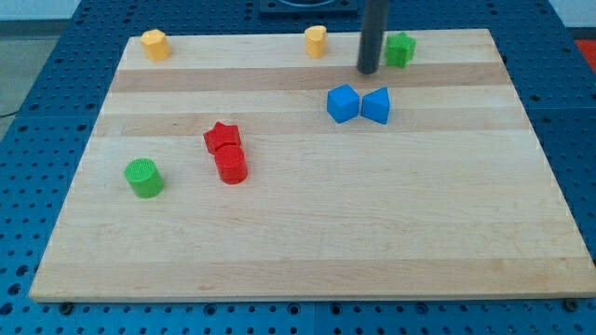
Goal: Push the green star to the right side of the board
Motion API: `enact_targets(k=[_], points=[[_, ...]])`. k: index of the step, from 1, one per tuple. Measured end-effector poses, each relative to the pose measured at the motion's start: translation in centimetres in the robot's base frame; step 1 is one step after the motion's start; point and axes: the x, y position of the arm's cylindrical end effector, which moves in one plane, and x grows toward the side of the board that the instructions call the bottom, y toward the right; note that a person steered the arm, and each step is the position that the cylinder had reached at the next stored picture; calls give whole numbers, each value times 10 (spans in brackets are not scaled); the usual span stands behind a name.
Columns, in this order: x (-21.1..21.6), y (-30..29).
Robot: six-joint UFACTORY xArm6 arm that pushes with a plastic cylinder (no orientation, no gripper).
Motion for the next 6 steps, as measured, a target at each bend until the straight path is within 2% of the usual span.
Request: enact_targets(k=[3, 6], points=[[-15, 63], [-40, 87]])
